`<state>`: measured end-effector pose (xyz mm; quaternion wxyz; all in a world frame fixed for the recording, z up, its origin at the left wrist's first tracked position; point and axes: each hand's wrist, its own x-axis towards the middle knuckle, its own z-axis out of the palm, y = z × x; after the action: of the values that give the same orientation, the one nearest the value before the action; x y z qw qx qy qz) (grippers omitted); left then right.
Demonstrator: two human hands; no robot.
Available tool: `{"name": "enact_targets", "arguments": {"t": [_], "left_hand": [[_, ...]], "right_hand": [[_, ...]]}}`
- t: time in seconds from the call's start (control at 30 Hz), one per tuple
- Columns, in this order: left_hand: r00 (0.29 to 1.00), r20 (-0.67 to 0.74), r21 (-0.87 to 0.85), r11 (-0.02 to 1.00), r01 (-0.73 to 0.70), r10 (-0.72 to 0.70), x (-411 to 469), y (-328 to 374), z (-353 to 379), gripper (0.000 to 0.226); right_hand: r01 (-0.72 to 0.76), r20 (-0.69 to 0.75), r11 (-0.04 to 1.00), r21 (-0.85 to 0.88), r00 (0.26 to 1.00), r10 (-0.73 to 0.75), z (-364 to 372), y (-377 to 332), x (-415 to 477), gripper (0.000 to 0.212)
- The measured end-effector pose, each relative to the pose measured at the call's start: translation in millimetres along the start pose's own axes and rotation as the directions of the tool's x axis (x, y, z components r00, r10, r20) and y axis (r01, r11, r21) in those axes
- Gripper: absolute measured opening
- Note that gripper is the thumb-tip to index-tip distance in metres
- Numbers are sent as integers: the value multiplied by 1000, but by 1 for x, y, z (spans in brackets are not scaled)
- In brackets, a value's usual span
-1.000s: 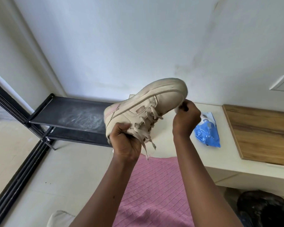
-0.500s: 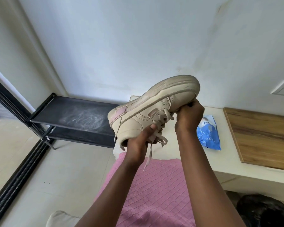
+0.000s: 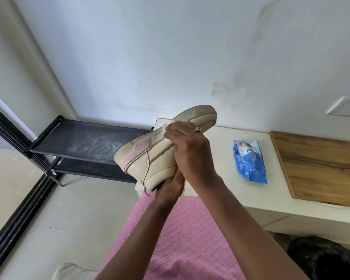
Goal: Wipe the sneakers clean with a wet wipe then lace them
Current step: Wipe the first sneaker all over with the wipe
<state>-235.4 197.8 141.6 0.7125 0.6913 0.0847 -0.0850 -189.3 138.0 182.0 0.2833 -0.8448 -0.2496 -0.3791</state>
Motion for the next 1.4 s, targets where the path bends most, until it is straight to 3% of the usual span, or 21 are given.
{"name": "enact_targets", "arguments": {"t": [0.1, 0.13, 0.23, 0.33, 0.47, 0.57, 0.6, 0.67, 0.77, 0.87, 0.93, 1.0, 1.07, 1.17, 1.23, 1.3, 1.4], "left_hand": [[963, -111, 69, 969, -239, 246, -1, -1, 0, 30], [953, -149, 48, 964, -261, 265, -3, 2, 3, 22], [952, -192, -44, 967, -250, 237, -6, 3, 13, 34], [956, -209, -120, 965, -233, 205, -6, -3, 13, 33], [946, -291, -215, 954, -209, 142, -5, -5, 12, 26], [946, -277, -344, 902, -261, 168, -3, 1, 12, 35], [946, -272, -369, 889, -272, 177, -2, 3, 12, 36], [945, -251, -400, 867, -298, 209, 2, 3, 11, 34], [950, -241, -483, 825, -293, 196, 9, 2, 14, 25], [958, -252, -582, 770, -262, 136, 11, 1, 17, 13], [962, -239, -574, 780, -249, 132, 12, -2, 17, 11], [961, -218, -525, 809, -262, 169, 11, -1, 16, 9], [960, -208, -473, 839, -268, 190, 10, 2, 16, 9], [973, -183, -364, 910, -198, 138, 11, 3, 15, 12], [976, -176, -314, 932, -180, 130, 10, 1, 17, 31], [972, -196, -354, 915, -191, 127, 10, 2, 18, 50], [949, -210, -356, 885, -299, 236, 13, -3, 14, 55]], "right_hand": [[50, -16, 998, -27, 999, -50, -7, 17, 0, 32], [42, -45, 997, -64, 998, -45, -8, 23, 1, 31], [-50, -176, 988, -146, 984, 24, -11, 39, 6, 29], [-235, -302, 965, -119, 934, 190, -10, 55, 12, 33], [-538, -378, 836, 104, 756, 534, -14, 56, 20, 37], [-780, -222, 571, 257, 527, 820, -8, 70, 21, 36], [-813, -159, 479, 331, 452, 878, -6, 74, 21, 37], [-820, -148, 392, 418, 364, 920, -2, 76, 18, 40], [-790, -281, 403, 462, 301, 911, -2, 64, 17, 37], [-713, -516, 567, 412, 330, 790, -2, 55, 15, 30], [-648, -585, 648, 401, 363, 725, -2, 53, 13, 27], [-596, -625, 720, 355, 422, 657, -5, 53, 10, 27], [-535, -628, 799, 275, 529, 571, -9, 53, 8, 30], [-356, -497, 925, 136, 783, 374, -8, 41, 7, 37], [-221, -310, 974, 47, 924, 224, -3, 21, 4, 38], [-103, -151, 994, 46, 983, 109, 0, 6, -3, 36], [19, -72, 995, 100, 997, -12, -4, 6, -8, 34]]}}
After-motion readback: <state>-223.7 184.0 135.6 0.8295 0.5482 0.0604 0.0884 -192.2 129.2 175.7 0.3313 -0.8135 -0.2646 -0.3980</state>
